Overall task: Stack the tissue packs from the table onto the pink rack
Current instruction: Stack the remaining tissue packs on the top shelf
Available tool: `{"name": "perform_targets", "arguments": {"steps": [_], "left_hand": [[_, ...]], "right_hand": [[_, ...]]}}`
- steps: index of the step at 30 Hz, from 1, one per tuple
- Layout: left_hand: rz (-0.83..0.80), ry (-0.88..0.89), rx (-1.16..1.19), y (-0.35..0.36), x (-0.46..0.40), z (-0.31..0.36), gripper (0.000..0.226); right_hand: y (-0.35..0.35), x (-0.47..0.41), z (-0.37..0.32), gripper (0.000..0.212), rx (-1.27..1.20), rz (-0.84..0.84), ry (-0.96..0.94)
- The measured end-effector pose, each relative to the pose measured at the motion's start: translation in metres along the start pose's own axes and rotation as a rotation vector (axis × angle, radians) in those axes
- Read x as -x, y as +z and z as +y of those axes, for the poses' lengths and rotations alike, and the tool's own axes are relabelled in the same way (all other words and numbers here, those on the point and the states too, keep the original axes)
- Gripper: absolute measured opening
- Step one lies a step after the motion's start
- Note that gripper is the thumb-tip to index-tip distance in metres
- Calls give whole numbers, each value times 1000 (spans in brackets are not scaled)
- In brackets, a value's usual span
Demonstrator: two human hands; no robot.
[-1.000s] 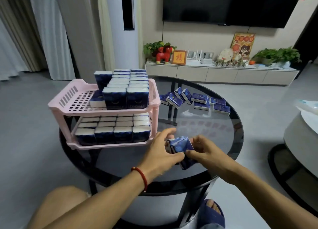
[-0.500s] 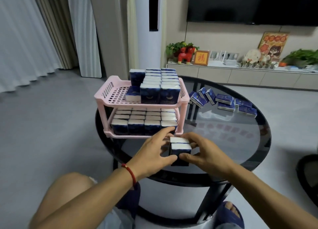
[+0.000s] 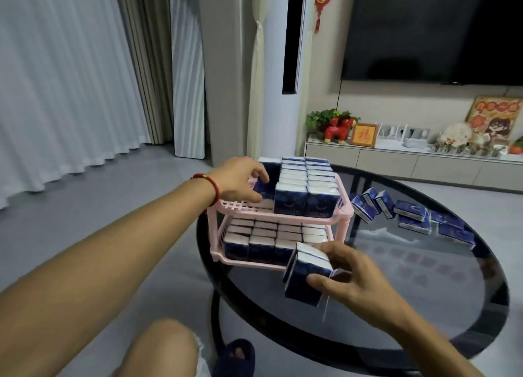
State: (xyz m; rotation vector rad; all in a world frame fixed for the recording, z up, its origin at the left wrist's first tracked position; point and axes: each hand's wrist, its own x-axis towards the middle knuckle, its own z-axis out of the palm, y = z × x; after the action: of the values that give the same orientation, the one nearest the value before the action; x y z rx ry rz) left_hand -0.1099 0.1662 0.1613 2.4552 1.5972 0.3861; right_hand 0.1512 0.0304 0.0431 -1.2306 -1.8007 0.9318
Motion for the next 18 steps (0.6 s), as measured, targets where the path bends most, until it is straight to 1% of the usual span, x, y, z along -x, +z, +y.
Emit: {"name": "perform_targets", "arguments": {"steps": [2,4,8,10,14,16,18], "left_hand": [[-92,-10,-101,6,-14,-2,52],[-106,-8,-107,10,-21,-5,51],[-61,-29,98,4,-26,-13,35],[-16,-56,182,1,-31,-14,28],[123,-128,306,3,-45,-11,21],[213,-155,328,6,-50,-9,20],[256,-129,322,10,-56,-11,25]], "right_hand": [[1,-1,3,38,-1,-8,11],[1,-2,3,38,-4,-12,13],[0,-6,2,31,-23,-11,5],[0,-7,1,29,-30,-10,-1],[2,-7,0,26,-13,-17,-6],[1,-7,-1,27,-10,-19,-1],[1,-6,-1,28,-7,-19,5]]}}
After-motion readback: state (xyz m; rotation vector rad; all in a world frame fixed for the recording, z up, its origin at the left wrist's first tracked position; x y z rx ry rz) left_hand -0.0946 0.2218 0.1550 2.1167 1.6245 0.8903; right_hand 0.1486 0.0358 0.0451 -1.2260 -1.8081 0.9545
